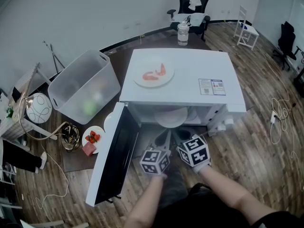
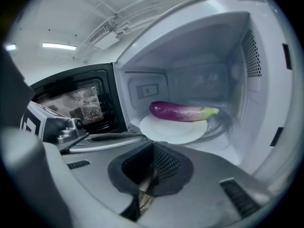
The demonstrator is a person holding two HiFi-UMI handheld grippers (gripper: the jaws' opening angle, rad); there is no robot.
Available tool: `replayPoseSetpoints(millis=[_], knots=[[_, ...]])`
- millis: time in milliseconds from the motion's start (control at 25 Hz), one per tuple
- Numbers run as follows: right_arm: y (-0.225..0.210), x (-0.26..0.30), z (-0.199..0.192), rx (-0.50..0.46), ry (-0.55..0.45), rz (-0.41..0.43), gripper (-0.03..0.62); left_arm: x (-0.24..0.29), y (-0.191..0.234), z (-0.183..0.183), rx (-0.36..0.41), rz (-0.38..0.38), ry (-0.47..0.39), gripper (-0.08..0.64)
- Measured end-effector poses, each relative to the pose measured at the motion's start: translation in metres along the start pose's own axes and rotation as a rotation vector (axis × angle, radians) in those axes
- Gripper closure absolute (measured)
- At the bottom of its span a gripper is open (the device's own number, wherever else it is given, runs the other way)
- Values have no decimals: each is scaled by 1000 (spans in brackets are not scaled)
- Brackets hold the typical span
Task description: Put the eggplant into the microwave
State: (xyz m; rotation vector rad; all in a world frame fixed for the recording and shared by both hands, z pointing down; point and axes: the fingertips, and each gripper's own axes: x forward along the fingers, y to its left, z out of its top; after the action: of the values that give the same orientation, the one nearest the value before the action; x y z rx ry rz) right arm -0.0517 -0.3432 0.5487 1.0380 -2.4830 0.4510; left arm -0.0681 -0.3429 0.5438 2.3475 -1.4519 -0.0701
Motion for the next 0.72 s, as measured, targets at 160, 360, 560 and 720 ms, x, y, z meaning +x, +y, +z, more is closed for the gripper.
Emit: replayPoseSetpoints(millis=[160,360,560,720], knots=[[-1,1,3,-14,3,-1,593,4,2,2,-1,2,2,560],[-6,-3,-1,-31,0,-15,593,10,5,5,3,9,-4,560],[-14,-4,6,-17,-15,-26,594,16,7,8,11,7,0,560],[-15,0,11,-16,-16,-22,592,18,6,10,5,6,-3,560]])
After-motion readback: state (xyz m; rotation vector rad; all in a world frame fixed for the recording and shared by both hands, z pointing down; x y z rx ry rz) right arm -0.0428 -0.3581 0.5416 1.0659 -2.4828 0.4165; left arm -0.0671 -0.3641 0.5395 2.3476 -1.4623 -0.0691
